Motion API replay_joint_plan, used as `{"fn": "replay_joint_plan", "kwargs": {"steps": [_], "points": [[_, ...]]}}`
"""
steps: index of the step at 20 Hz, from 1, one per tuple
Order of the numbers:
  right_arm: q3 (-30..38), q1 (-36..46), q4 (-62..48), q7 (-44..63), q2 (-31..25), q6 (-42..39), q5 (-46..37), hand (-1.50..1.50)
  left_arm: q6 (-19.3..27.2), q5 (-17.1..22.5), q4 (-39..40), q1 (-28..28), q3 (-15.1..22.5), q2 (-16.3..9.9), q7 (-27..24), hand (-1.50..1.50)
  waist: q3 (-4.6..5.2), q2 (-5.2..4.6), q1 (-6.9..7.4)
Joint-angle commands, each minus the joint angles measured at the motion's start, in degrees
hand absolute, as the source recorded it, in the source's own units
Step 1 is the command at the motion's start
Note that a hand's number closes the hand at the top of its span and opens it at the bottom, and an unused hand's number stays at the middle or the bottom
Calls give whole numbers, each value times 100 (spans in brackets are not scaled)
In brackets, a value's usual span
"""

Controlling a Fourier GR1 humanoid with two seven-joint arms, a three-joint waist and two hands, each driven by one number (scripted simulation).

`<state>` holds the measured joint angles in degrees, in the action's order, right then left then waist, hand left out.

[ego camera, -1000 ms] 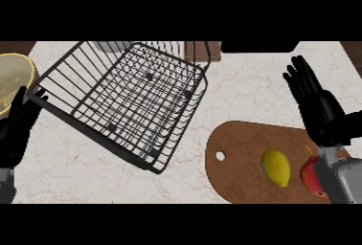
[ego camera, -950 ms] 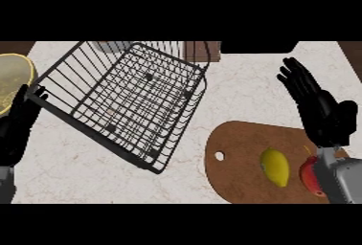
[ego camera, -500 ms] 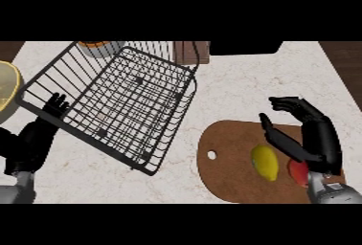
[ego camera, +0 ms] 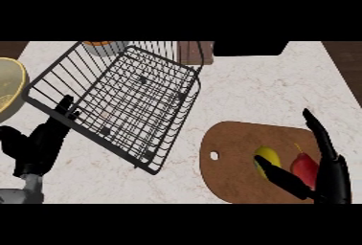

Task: Pick the lemon from the cutting board and place it in the tiered basket

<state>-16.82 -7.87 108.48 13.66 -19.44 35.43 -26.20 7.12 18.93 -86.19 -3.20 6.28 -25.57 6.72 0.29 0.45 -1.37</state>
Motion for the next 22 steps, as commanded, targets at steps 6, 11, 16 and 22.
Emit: {"fn": "replay_joint_plan", "kwargs": {"steps": [6, 11, 16, 22], "points": [[-467, -553, 826, 2329, -1655, -2415, -1439, -150, -38, -20, -211, -30, 48, -8, 104, 0, 36, -23, 103], [-1000, -497, 2005, 3956, -1851, -4051, -1072, -150, 49, -83, -241, -32, 140, 145, 132, 0, 15, -26, 118], [-1766, 952, 2106, 6003, -705, -4916, -1558, -150, -3, -140, -359, -35, 196, 197, 281, 0, -11, -45, 265], [-1610, 1350, 1188, 6064, -38, -4914, -1912, -150, -86, -161, -324, -85, 104, 300, 267, 0, -21, -45, 186]]}}
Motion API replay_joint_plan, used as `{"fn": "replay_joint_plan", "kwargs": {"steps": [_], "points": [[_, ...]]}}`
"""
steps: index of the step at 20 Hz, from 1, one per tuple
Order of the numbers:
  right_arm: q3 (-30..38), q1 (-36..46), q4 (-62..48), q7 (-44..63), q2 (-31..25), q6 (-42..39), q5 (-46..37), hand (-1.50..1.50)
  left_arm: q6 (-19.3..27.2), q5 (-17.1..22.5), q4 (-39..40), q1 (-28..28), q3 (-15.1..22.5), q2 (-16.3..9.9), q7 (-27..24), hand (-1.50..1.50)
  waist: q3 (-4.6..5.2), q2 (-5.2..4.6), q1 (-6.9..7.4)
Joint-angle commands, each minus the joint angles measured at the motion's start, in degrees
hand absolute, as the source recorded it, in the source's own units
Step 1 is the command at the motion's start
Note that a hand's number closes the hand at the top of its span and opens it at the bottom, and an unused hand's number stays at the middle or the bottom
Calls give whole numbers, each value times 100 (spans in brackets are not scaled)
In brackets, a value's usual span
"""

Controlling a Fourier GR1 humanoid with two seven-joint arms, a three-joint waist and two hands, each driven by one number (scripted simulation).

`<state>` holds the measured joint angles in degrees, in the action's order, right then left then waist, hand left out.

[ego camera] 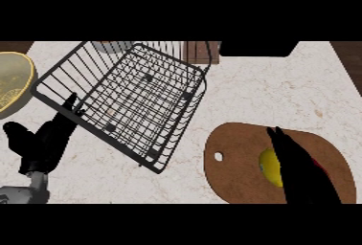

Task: Pick the lemon from the cutting board and place it in the tiered basket

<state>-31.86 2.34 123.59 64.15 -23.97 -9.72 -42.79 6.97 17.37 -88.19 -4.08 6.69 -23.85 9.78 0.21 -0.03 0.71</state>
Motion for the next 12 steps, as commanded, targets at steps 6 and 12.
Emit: {"fn": "replay_joint_plan", "kwargs": {"steps": [6, 12], "points": [[139, 8, -1124, 566, 640, -192, -565, -150, -162, -57, -384, 324, -82, 8, -48, 0, -21, 11, -28], [351, -111, -1721, -115, 818, 88, -1061, -150, -141, -324, -343, 431, -10, 369, -144, 0, -22, 7, -57]]}}
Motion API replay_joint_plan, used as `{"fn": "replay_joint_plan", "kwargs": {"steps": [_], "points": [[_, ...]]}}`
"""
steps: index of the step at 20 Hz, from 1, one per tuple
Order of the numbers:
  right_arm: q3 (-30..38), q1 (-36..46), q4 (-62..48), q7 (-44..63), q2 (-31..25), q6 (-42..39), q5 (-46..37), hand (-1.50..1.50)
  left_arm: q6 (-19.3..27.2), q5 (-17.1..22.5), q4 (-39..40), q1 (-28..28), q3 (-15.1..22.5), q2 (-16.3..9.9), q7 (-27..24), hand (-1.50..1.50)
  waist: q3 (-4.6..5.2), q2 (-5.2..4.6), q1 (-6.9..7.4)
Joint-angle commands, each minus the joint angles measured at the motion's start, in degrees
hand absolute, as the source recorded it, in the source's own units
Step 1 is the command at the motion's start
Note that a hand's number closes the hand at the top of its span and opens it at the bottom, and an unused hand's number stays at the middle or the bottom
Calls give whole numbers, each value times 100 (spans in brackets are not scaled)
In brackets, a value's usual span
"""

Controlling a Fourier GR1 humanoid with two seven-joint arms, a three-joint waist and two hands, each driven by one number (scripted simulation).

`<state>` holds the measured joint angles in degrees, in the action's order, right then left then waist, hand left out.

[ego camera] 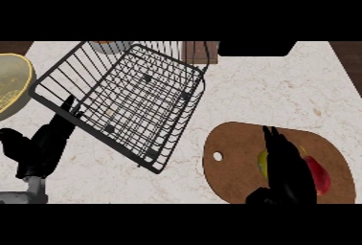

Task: Pick the lemon from the cutting board and place it in the tiered basket

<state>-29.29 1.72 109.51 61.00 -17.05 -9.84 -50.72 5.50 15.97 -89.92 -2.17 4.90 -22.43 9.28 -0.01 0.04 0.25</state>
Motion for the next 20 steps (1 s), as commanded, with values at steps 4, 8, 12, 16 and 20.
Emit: {"fn": "replay_joint_plan", "kwargs": {"steps": [4, 8, 12, 16, 20], "points": [[-108, -110, -768, 19, 470, 557, -1001, -150, -148, -133, -162, 167, -72, 212, 49, 0, 1, 1, -14], [715, -21, -993, -672, 67, 388, -631, -150, -418, -18, -302, 58, -279, 116, 263, 0, -1, -1, -9], [588, -591, -947, -792, 45, 214, -568, -150, -428, -273, -60, 70, -256, 297, 37, 0, 0, -2, -28], [550, -226, -1100, -673, 477, -357, -186, 150, -480, -298, 168, -172, -342, 355, 124, 0, 1, -9, -21], [323, -363, -1158, -912, 153, -390, -627, 150, -638, -113, -149, -81, -626, 118, 426, 0, 0, -1, -10]]}}
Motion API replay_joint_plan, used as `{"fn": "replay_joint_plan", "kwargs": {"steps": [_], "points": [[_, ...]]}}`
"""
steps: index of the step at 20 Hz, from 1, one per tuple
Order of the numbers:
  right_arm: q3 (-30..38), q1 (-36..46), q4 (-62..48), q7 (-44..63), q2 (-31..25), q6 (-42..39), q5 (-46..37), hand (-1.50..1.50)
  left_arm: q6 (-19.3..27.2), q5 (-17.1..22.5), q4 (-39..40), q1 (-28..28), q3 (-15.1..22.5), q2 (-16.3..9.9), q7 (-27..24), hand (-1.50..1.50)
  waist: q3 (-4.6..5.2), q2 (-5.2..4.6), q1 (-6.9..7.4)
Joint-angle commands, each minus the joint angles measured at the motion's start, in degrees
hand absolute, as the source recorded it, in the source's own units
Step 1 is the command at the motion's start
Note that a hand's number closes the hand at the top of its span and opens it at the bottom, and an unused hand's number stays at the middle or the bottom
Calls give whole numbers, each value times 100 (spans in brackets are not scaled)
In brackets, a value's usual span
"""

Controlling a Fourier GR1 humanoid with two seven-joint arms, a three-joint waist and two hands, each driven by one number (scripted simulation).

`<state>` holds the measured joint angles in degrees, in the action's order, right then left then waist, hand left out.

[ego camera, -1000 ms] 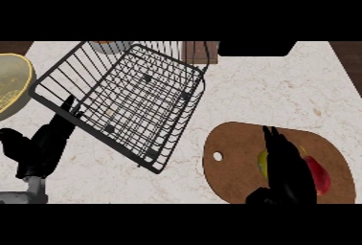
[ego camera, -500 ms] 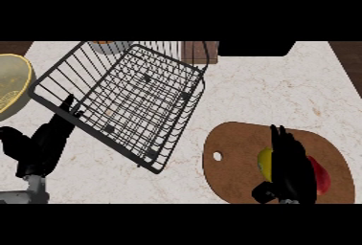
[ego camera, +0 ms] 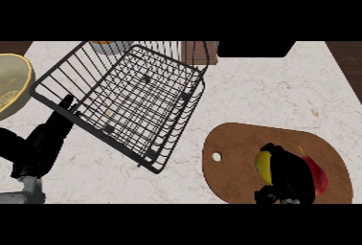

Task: Pick the lemon from the cutting board and place it in the tiered basket

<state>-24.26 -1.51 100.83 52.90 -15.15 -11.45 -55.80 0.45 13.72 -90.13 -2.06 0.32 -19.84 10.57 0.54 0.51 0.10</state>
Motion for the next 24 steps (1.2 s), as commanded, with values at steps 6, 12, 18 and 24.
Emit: {"fn": "replay_joint_plan", "kwargs": {"steps": [6, 12, 18, 24], "points": [[-386, 442, -826, -134, 298, 18, -737, 150, 0, -170, -708, 421, 80, 202, 259, 0, -57, -43, 56], [-301, -901, 55, -1174, -745, 768, -822, 150, -194, -273, 19, 150, -40, 344, -185, 0, -55, -44, -51], [-103, -1090, 1388, -1419, -969, 1852, -1299, 150, -5, -359, -18, -88, -99, 322, 130, 0, -57, -16, -130], [-328, -1021, 2937, -1593, -434, 2497, -1048, 150, -67, -325, -96, 63, -105, 355, 83, 0, -55, -3, -126]]}}
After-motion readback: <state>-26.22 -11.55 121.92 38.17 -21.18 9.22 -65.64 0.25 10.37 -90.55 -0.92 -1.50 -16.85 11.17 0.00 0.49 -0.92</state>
